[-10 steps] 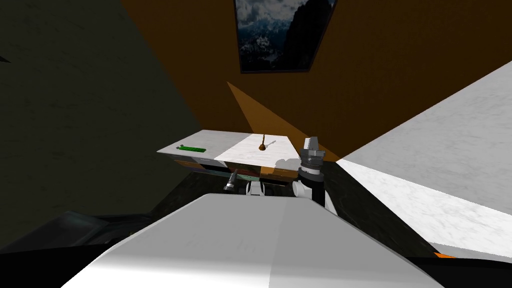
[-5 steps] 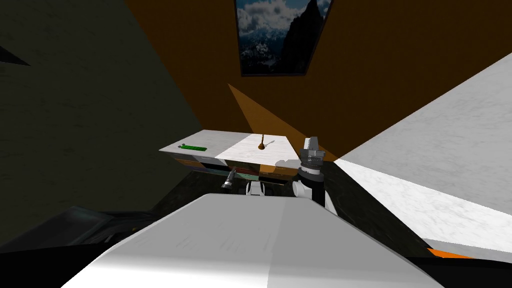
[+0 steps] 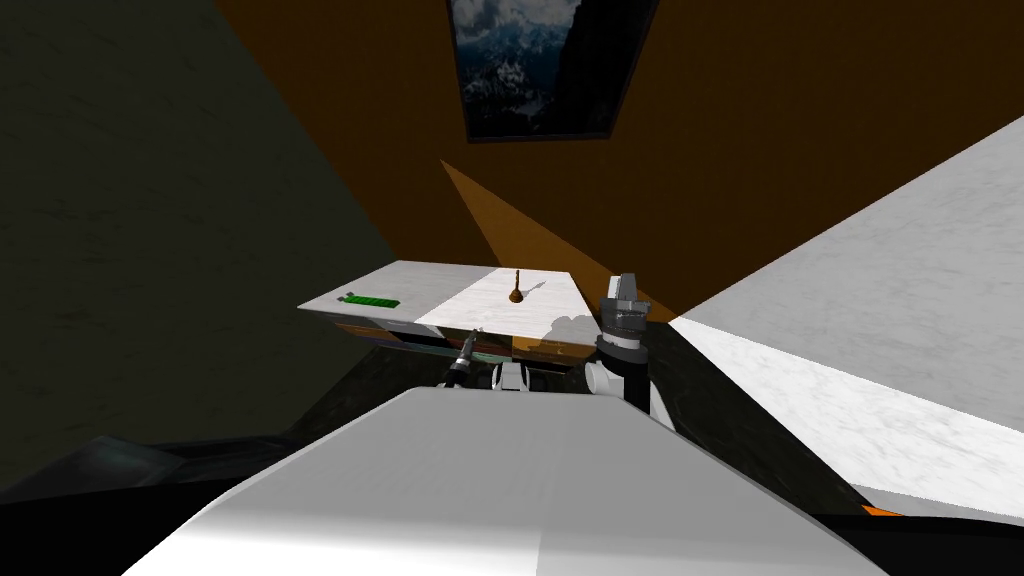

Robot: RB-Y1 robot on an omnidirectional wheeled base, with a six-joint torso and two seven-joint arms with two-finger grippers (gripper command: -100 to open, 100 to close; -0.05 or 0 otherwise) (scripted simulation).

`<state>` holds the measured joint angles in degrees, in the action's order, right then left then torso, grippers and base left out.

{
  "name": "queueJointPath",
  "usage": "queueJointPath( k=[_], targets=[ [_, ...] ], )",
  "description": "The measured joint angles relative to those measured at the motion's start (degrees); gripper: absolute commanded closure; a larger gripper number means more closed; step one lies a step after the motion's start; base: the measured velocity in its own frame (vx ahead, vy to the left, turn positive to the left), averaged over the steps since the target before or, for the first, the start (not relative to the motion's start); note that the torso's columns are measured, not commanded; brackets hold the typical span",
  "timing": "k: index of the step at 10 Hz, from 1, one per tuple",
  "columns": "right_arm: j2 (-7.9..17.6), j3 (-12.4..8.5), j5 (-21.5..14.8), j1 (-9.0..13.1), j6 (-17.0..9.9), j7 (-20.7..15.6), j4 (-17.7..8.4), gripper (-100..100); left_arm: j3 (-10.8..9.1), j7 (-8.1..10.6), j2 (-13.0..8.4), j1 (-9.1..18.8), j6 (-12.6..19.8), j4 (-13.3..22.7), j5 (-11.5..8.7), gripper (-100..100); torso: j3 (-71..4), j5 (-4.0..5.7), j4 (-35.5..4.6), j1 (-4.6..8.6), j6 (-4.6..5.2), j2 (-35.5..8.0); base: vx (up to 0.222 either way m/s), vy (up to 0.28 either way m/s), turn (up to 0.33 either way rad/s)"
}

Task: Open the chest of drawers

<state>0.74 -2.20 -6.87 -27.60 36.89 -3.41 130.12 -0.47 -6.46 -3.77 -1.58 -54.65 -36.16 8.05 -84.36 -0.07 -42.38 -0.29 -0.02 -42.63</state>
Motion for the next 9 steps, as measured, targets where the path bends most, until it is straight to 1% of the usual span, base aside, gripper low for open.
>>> queueJointPath(
  k=[1,2,3,4,6,8,9],
  targets=[
    [0.0,0.0,0.0,0.0,0.0,0.0,0.0,0,0.02,0.03,0.0,-0.1,0.2,-0.2,0.0,-100,-0.1,0.01,0.0,0.08,0.01,0.1,0.041,-0.015,-0.009],
    [0.0,0.0,0.0,0.0,0.0,0.0,0.0,0,-0.08,0.03,-0.1,0.6,0.7,-0.2,-0.1,-100,-0.2,0.06,0.1,0.25,0.02,0.4,0.025,-0.008,-0.003],
    [0.0,0.0,0.0,0.0,0.0,0.0,0.0,0,-0.10,0.03,-0.1,0.7,0.9,-0.2,-0.1,100,-0.3,0.08,0.1,0.29,0.01,0.4,0.000,0.000,0.000],
    [0.0,0.0,0.0,0.0,0.0,0.0,0.0,0,-0.12,0.03,-0.1,0.6,1.0,-0.1,-0.1,100,-0.2,0.12,0.0,0.32,0.01,0.3,-0.095,0.008,0.015],
    [0.0,0.0,0.0,0.0,0.0,0.0,0.0,0,0.04,0.46,-0.3,1.0,1.7,-0.8,0.0,100,0.2,0.18,-0.1,0.40,-0.12,-0.4,-0.156,0.007,0.024],
    [0.0,0.0,0.0,0.0,0.0,0.0,0.0,0,0.19,0.76,-0.6,0.6,2.7,-0.7,0.1,100,0.2,0.40,-0.5,0.74,0.04,-0.5,-0.218,-0.003,0.037],
    [0.0,0.0,0.0,0.0,0.0,0.0,0.0,0,0.28,0.99,-0.8,0.7,3.1,-0.8,0.1,100,0.2,0.44,-0.6,0.75,0.07,-0.5,-0.104,0.009,0.008]
  ],
)
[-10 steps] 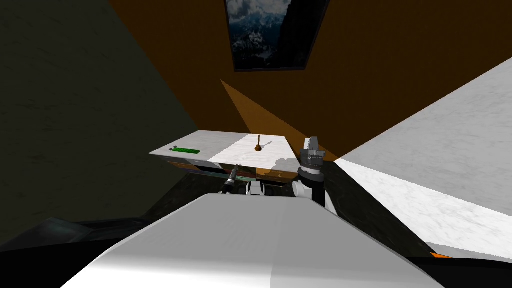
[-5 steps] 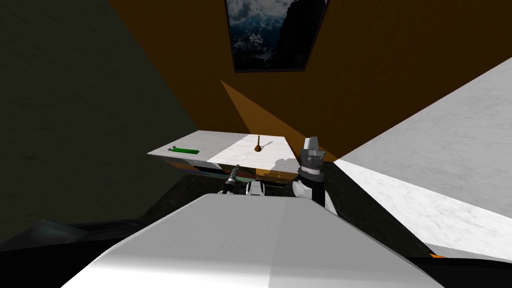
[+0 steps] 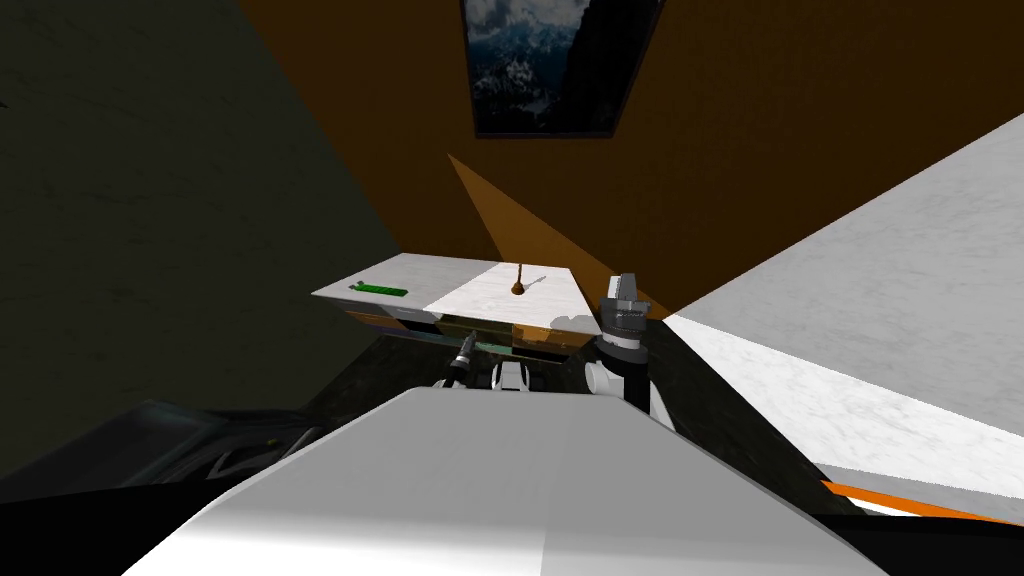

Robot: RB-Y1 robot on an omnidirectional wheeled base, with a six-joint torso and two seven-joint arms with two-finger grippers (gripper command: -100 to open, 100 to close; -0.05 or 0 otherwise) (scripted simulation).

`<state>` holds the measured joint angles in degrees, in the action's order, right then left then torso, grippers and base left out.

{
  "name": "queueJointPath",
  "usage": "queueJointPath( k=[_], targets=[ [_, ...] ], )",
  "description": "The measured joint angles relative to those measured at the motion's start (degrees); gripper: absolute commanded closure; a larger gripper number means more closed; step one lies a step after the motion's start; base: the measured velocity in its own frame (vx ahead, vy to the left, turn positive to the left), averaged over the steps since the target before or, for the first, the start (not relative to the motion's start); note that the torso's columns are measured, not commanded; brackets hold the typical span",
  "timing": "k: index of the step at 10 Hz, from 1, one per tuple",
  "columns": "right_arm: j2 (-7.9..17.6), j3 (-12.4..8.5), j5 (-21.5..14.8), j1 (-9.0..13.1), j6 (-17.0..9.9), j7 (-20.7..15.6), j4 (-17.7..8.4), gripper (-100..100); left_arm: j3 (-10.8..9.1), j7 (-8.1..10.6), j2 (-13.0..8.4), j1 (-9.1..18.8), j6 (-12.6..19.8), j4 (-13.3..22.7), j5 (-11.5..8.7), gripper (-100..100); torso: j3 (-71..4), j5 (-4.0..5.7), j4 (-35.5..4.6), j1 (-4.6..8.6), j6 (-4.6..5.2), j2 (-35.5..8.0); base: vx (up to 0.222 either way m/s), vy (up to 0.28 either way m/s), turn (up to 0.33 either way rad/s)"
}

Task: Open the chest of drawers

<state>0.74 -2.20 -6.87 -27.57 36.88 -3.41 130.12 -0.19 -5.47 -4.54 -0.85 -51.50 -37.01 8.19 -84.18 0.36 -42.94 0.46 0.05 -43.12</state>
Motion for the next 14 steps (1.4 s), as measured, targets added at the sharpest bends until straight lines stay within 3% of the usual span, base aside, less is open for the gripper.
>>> queueJointPath(
  k=[4,5,9,10,12,13,14],
  targets=[
    [0.0,0.0,0.0,0.0,0.0,0.0,0.0,0,0.37,0.63,-0.4,-1.2,0.5,-0.7,0.4,100,-0.1,0.00,0.0,-0.01,-0.03,0.1,-0.179,0.004,0.029],
    [0.0,0.0,0.0,0.0,0.0,0.0,0.0,0,0.68,1.16,-0.7,-1.8,1.2,-2.9,0.7,100,0.0,0.04,0.0,0.00,-0.04,0.0,-0.159,0.006,0.009],
    [0.0,0.0,0.0,0.0,0.0,0.0,0.0,0,0.60,1.24,-0.8,-1.5,0.6,-0.9,0.7,100,-0.2,-0.06,0.2,-0.14,-0.06,0.3,-0.085,0.012,0.014],
    [0.0,0.0,0.0,0.0,0.0,0.0,0.0,0,0.84,1.50,-0.9,-2.3,1.1,-2.2,0.9,100,0.0,-0.03,0.0,-0.10,-0.06,-0.1,-0.177,0.019,0.025],
    [0.0,0.0,0.0,0.0,0.0,0.0,0.0,0,0.91,1.68,-1.1,-1.9,0.2,-1.5,1.0,100,-0.1,0.03,0.0,0.01,-0.05,0.1,-0.152,0.007,0.016],
    [0.0,0.0,0.0,0.0,0.0,0.0,0.0,0,1.01,1.79,-1.1,-2.2,0.2,-2.2,1.1,-100,-0.1,0.02,0.0,0.00,-0.02,0.2,-0.124,0.009,0.003],
    [0.0,0.0,0.0,0.0,0.0,0.0,0.0,0,1.04,1.85,-1.0,-1.7,0.9,-2.6,1.1,-100,-0.2,-0.15,0.4,-0.14,-0.02,0.5,-0.090,-0.010,0.000]
  ],
)
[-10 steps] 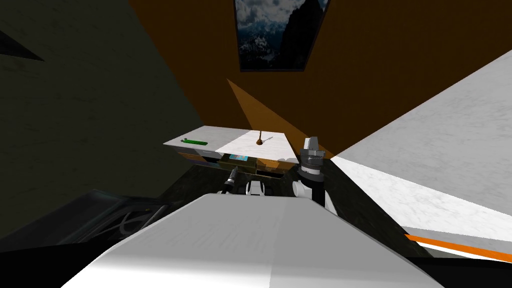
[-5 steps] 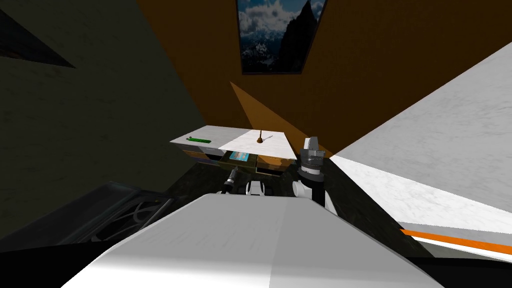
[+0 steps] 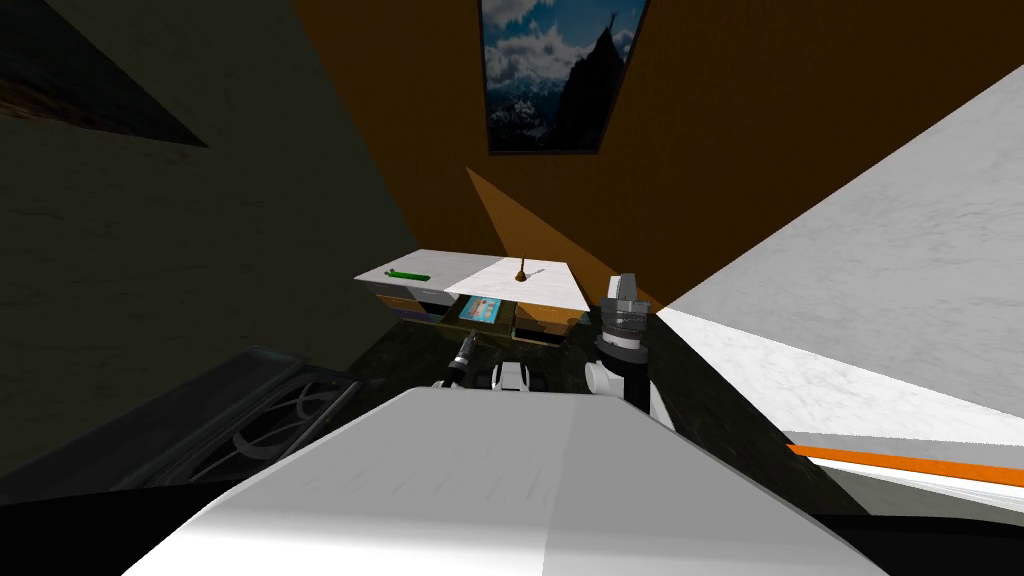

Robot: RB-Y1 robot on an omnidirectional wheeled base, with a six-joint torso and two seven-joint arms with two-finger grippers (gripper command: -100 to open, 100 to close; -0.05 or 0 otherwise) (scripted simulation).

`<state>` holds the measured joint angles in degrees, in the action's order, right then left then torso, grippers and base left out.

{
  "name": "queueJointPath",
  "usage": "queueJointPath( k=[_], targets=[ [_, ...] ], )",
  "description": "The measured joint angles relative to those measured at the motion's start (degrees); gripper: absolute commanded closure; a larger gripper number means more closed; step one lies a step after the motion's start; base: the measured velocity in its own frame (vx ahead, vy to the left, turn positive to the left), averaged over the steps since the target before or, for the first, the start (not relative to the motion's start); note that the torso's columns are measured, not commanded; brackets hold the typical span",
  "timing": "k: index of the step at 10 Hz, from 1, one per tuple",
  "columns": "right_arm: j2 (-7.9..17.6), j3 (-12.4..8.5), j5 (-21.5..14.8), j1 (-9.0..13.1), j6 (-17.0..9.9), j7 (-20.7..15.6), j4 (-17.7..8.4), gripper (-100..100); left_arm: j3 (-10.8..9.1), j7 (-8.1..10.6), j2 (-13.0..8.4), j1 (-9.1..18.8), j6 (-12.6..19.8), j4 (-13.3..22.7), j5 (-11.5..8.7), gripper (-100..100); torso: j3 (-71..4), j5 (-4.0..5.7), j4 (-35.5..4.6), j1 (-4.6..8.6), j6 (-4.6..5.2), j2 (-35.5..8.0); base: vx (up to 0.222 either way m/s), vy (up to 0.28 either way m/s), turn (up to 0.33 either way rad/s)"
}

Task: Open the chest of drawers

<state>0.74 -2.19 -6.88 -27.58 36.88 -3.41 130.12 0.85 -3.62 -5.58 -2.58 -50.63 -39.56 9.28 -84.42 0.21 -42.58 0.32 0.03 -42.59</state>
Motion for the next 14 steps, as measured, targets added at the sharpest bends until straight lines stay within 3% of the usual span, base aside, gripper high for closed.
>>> queueJointPath(
  k=[3,5,9,10,13,14],
  targets=[
    [0.0,0.0,0.0,0.0,0.0,0.0,0.0,0,-0.20,1.25,-0.9,4.3,3.6,1.1,-0.6,-100,-0.2,-0.17,0.2,-0.30,0.01,0.4,-0.080,-0.010,-0.007],
    [0.0,0.0,0.0,0.0,0.0,0.0,0.0,0,0.01,1.94,-1.3,4.2,5.3,-1.1,-0.5,-100,-0.2,-0.19,0.3,-0.33,-0.05,0.4,-0.024,-0.002,0.000],
    [0.0,0.0,0.0,0.0,0.0,0.0,0.0,0,0.27,3.71,-2.3,7.4,11.1,-3.1,-0.9,-100,0.2,0.05,-0.2,-0.09,-0.09,-0.3,-0.107,-0.010,-0.008],
    [0.0,0.0,0.0,0.0,0.0,0.0,0.0,0,0.11,4.26,-2.8,9.8,11.7,-0.9,-1.2,-100,0.1,0.13,-0.3,-0.10,-0.13,-0.2,-0.068,0.000,-0.003],
    [0.0,0.0,0.0,0.0,0.0,0.0,0.0,0,0.42,4.61,-2.7,8.6,14.4,-4.0,-1.1,-100,0.1,0.20,-0.4,0.03,-0.08,-0.2,-0.004,0.001,0.002],
    [0.0,0.0,0.0,0.0,0.0,0.0,0.0,0,0.40,4.76,-2.7,9.4,14.9,-3.7,-1.2,-100,0.2,0.25,-0.4,0.04,-0.07,-0.3,0.010,0.001,-0.011]
  ],
)
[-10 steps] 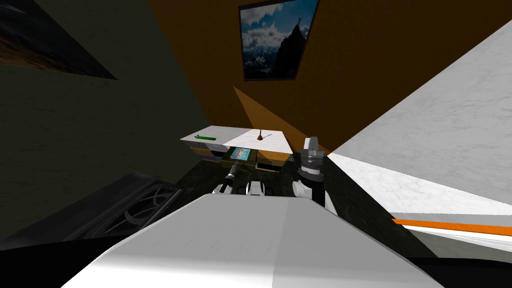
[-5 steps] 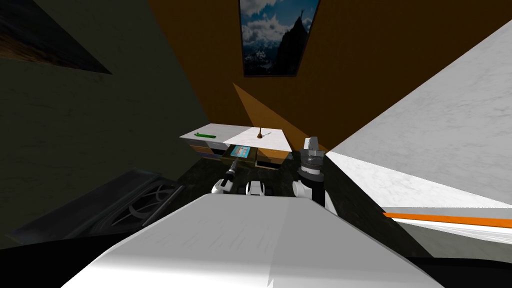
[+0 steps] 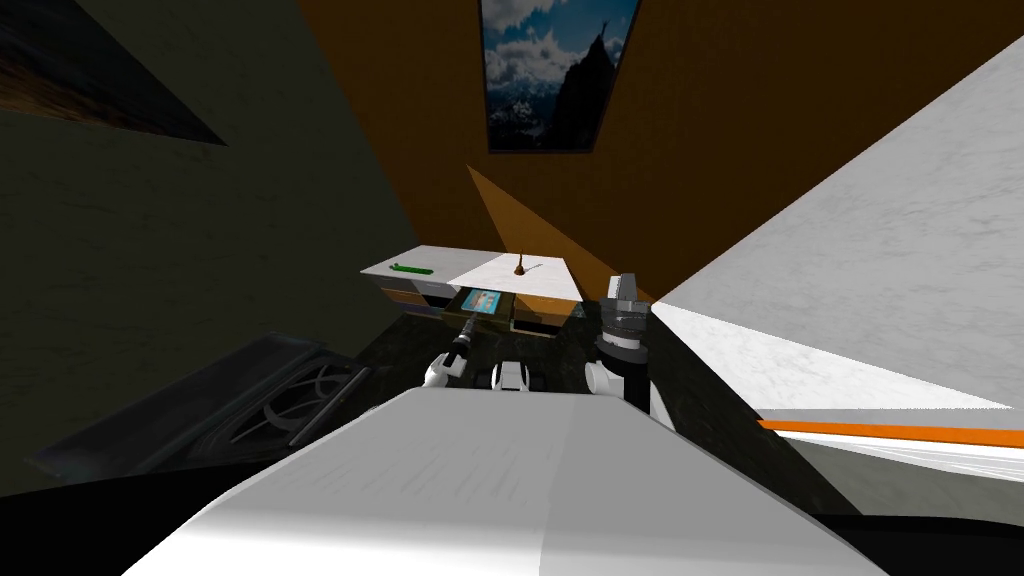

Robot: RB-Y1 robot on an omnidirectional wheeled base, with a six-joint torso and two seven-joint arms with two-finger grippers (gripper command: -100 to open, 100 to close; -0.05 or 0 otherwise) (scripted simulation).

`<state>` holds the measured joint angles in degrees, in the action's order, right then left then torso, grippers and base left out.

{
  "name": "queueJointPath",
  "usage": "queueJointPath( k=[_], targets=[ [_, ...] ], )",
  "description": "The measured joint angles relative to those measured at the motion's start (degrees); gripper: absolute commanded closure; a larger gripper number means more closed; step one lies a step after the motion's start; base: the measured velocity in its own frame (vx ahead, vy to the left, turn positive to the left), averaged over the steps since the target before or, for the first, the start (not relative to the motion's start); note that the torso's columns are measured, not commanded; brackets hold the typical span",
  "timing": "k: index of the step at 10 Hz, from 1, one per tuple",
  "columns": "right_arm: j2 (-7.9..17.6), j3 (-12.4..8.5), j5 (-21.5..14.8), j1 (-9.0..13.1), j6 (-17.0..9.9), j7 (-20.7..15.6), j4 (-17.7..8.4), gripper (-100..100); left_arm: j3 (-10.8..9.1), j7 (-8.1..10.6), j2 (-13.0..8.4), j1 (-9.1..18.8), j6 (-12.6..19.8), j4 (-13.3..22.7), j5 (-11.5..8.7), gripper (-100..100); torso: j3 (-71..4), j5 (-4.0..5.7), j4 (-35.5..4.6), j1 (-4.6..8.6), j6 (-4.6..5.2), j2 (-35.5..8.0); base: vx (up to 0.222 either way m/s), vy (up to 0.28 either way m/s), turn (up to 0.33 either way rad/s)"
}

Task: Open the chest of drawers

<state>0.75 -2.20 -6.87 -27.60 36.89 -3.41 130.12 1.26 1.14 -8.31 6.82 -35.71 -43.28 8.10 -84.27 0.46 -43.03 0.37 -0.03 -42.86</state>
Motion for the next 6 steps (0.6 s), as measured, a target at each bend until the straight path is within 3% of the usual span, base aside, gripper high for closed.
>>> queueJointPath(
  k=[1,6],
  targets=[
    [0.0,0.0,0.0,0.0,0.0,0.0,0.0,0,-0.01,0.05,0.0,0.1,0.2,0.2,0.0,0,0.0,-0.12,0.2,-0.04,-0.03,-0.1,0.009,0.001,-0.002],
    [0.0,0.0,0.0,0.0,0.0,0.0,0.0,0,0.07,0.10,0.1,-0.5,0.8,0.8,0.0,0,-0.2,-0.38,0.6,-0.29,0.04,0.5,0.000,0.000,0.000]
  ],
)
